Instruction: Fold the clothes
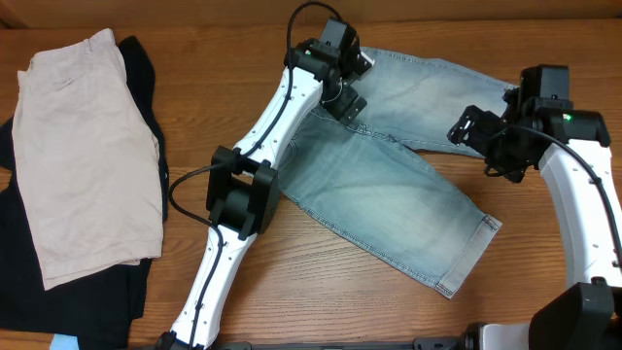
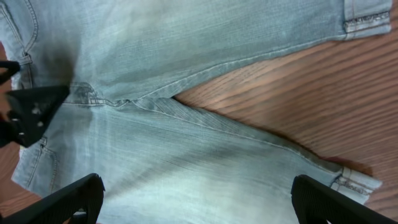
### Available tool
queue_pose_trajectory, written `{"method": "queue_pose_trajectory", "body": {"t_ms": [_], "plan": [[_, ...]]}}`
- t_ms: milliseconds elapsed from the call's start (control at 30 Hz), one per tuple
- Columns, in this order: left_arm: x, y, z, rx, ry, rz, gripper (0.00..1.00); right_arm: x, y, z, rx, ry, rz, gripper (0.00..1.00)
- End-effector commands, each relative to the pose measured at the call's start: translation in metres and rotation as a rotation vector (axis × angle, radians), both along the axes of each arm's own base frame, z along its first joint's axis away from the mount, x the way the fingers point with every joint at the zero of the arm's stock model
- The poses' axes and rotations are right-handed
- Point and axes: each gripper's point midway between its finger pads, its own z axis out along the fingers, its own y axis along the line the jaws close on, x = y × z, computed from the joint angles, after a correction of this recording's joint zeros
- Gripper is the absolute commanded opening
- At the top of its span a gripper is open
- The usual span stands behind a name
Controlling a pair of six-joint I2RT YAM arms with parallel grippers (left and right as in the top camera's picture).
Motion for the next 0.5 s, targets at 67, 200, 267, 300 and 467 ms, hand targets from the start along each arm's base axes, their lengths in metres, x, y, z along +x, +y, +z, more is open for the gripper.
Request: {"method": "queue_pose_trajectory", "body": {"t_ms": [67,200,267,300,467], "plan": [[-0.009,0.02,-0.026,0.066,0.055,0.085,1.0,0.003,0.0,0.001,-0.007,-0.009,-0.023,1.0],[-0.02,0.035,-0.048,0.123,0.103,0.152,1.0,0.003,0.0,0.001,-0.006,-0.008,-0.025,1.0],[-0.027,0.046,-0.061,0.157,0.135,0.202,1.0,0.003,0.0,0.001,-0.006,-0.007,-0.025,1.0],[-0.03,0.052,-0.067,0.172,0.151,0.235,1.0,0.003,0.001,0.001,-0.006,-0.007,-0.025,1.0],[-0.054,0.085,-0.09,0.22,0.273,0.423,1.0,0.003,0.001,0.001,-0.006,-0.007,-0.026,1.0]]}}
